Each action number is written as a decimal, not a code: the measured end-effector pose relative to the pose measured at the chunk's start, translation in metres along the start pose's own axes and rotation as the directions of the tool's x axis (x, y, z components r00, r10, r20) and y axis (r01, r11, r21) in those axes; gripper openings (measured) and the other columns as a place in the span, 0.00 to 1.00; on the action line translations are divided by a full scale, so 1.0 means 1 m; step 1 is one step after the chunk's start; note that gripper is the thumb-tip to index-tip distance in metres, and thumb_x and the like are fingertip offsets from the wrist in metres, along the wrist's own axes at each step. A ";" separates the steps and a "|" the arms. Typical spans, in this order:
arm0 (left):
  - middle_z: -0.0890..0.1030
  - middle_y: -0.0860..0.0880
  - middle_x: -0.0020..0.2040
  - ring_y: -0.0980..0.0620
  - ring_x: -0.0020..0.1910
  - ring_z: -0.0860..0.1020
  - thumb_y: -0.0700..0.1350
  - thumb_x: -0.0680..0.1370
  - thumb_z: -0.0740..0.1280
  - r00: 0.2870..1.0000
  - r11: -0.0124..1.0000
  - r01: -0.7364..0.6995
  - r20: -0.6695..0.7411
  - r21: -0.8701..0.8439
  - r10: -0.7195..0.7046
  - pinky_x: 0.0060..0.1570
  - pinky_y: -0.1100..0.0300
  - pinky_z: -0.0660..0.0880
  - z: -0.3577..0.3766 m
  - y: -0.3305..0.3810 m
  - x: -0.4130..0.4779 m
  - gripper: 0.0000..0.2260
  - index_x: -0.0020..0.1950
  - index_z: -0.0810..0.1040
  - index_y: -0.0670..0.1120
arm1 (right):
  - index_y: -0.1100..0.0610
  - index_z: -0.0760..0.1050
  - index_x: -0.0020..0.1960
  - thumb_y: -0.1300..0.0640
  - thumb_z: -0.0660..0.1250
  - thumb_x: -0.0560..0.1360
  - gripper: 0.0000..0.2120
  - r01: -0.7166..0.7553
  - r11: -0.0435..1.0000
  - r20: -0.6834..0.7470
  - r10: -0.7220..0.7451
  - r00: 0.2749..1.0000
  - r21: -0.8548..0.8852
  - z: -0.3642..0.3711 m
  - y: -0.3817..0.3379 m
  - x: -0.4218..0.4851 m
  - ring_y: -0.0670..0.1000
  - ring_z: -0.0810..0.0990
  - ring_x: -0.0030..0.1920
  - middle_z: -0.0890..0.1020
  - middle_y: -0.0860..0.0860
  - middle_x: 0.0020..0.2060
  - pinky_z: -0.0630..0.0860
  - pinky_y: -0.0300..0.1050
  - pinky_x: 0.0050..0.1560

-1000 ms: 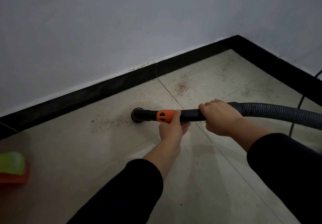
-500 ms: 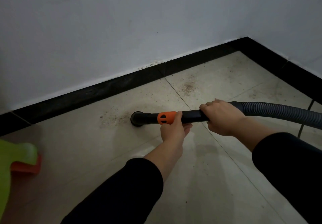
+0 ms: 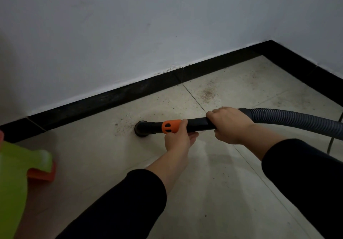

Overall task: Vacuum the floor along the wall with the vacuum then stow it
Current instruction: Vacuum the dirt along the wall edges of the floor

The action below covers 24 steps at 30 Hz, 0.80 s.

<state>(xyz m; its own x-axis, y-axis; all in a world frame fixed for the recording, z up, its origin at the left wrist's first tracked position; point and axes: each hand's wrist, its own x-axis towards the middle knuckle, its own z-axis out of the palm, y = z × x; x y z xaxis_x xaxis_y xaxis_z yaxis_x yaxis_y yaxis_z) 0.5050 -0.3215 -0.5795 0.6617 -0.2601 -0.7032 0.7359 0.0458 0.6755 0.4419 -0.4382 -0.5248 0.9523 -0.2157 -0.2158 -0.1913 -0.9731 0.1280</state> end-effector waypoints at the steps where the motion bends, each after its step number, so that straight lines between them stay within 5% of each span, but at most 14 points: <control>1: 0.85 0.45 0.40 0.51 0.38 0.85 0.49 0.78 0.69 1.000 1.000 -0.003 -0.005 -0.001 0.003 0.48 0.59 0.81 -0.002 0.001 0.001 0.09 0.49 0.75 0.43 | 0.54 0.69 0.54 0.59 0.61 0.75 0.08 0.005 1.000 -0.001 -0.005 1.000 0.001 0.000 -0.001 0.002 0.50 0.70 0.44 0.70 0.48 0.42 0.65 0.41 0.45; 12: 0.84 0.42 0.44 0.50 0.39 0.84 0.47 0.78 0.69 0.999 0.999 -0.022 -0.041 -0.045 0.021 0.41 0.61 0.81 -0.026 0.014 0.006 0.11 0.53 0.74 0.42 | 0.54 0.69 0.54 0.59 0.63 0.75 0.09 0.045 0.998 -0.001 -0.045 0.999 0.049 -0.004 -0.023 0.016 0.50 0.73 0.45 0.73 0.48 0.44 0.72 0.44 0.48; 24: 0.84 0.43 0.42 0.49 0.39 0.84 0.48 0.78 0.68 0.997 0.999 -0.047 -0.060 -0.017 0.046 0.45 0.59 0.81 -0.047 0.025 0.013 0.09 0.49 0.75 0.42 | 0.54 0.70 0.55 0.59 0.62 0.75 0.09 0.074 0.996 0.012 -0.075 0.997 0.045 -0.008 -0.043 0.029 0.51 0.72 0.43 0.72 0.49 0.42 0.69 0.43 0.44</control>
<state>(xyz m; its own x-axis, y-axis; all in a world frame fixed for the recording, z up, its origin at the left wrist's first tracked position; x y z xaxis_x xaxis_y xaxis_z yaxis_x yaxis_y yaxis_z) 0.5386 -0.2788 -0.5825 0.7024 -0.1996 -0.6832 0.7061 0.0742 0.7042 0.4795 -0.4021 -0.5286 0.9611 -0.1435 -0.2361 -0.1309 -0.9891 0.0680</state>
